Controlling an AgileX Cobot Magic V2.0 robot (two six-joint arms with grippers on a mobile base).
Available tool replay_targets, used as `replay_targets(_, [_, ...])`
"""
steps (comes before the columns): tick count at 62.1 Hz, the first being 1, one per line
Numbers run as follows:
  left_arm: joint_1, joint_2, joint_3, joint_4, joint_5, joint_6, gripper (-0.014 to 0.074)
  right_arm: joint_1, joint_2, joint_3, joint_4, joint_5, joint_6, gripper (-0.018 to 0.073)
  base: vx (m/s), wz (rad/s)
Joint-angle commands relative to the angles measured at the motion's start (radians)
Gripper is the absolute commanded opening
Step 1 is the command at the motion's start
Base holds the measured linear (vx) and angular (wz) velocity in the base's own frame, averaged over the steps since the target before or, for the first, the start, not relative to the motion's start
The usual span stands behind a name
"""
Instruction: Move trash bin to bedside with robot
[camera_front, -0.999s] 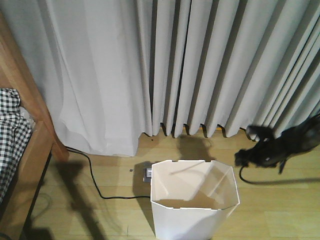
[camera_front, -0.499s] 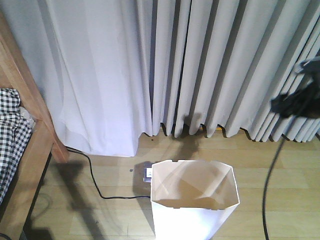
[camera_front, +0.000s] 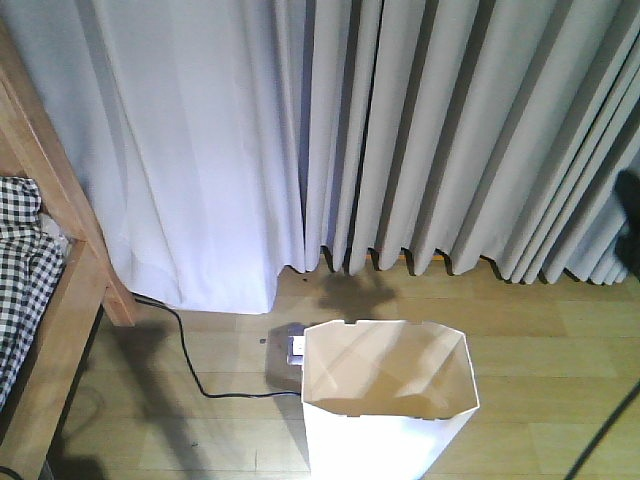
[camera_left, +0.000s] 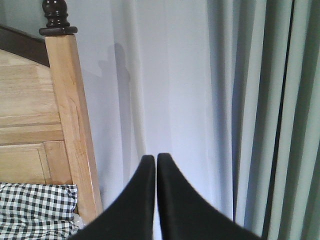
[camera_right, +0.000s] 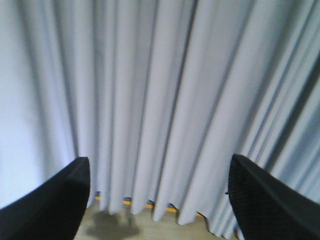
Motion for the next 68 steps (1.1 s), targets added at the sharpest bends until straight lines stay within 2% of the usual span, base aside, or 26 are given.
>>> replay_targets(1, [-0.006,-0.008,0.012,-0.009,-0.074,-0.014,-0.0006,0.064,-0.061,0.023,0.011,-0.034,-0.002,0.0551,0.00,0.00])
replay_targets(5, [-0.006,-0.008,0.012,-0.009,-0.074,-0.014,-0.0006,0.094,-0.116,0.051,0.018,-0.049,-0.001,0.0551,0.00,0.00])
replay_targets(12, [-0.006,-0.008,0.012,-0.009,-0.074,-0.014,-0.0006,0.098,-0.221,0.082,0.028,-0.066,0.008,0.0551,0.00,0.00])
replay_targets(18, [-0.006,-0.008,0.012,-0.009,-0.074,-0.014,-0.0006,0.133,-0.319,0.120,0.027,-0.067,0.063,0.0547,0.00,0.00])
replay_targets(25, [-0.006,-0.008,0.012,-0.009,-0.074,-0.014,-0.0006,0.165,-0.439,0.126,0.023,-0.106,0.065,0.0498,0.00,0.00])
replay_targets(32, [-0.006,-0.008,0.012,-0.009,-0.074,-0.014,-0.0006,0.162,-0.536,0.173,0.024,-0.113,0.094,0.0349,0.00,0.00])
replay_targets(42, [-0.006,-0.008,0.012,-0.009,-0.074,-0.014,-0.0006,0.162,-0.585,0.196,0.023,-0.190,0.095,-0.0010,0.00,0.00])
replay_targets(68, [-0.006,-0.008,0.012,-0.009,-0.074,-0.014,-0.0006,0.162,-0.585,0.196,0.026,-0.204,0.096,-0.0008,0.00,0.00])
